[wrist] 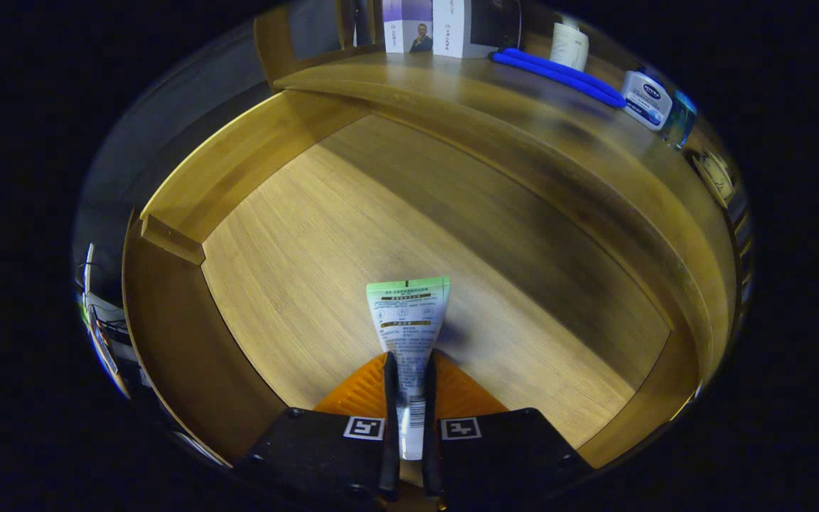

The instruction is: Pull open the drawer, take out the items inside it, and place them on the countertop above the cabinet.

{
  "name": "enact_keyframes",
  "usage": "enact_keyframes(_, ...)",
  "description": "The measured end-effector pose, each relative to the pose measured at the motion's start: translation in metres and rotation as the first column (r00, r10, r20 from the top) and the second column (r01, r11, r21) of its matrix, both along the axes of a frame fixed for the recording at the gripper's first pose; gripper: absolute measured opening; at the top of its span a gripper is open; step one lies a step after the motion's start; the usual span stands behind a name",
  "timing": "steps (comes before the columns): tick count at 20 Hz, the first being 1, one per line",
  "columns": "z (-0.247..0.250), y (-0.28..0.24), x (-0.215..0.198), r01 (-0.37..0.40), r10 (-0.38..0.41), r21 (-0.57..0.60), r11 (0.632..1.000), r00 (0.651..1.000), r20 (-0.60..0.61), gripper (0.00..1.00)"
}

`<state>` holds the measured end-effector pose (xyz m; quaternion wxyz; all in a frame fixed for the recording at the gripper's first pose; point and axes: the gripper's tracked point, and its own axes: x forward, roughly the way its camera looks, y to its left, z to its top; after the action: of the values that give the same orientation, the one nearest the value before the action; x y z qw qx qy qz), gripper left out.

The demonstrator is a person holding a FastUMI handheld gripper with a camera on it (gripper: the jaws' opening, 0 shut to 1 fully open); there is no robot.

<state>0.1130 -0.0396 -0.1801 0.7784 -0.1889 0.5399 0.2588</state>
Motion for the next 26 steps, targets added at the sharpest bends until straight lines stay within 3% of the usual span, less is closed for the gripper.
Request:
enact_keyframes(5,0.028,0.008,0.010,0.028,-0.035,0.086,0.996,0.996,0.077,0.14)
enact_keyframes(10,0.064,0.016,0.002,-0.016,-0.004,0.131,0.991,0.989,0.150,0.14)
enact_keyframes(16,0.099,0.022,0.014,-0.001,-0.038,0.170,0.985,0.973,0.229,0.14)
enact_keyframes(26,0.150,0.020,0.086,0.179,-0.292,0.347,0.921,0.905,0.308,0.14)
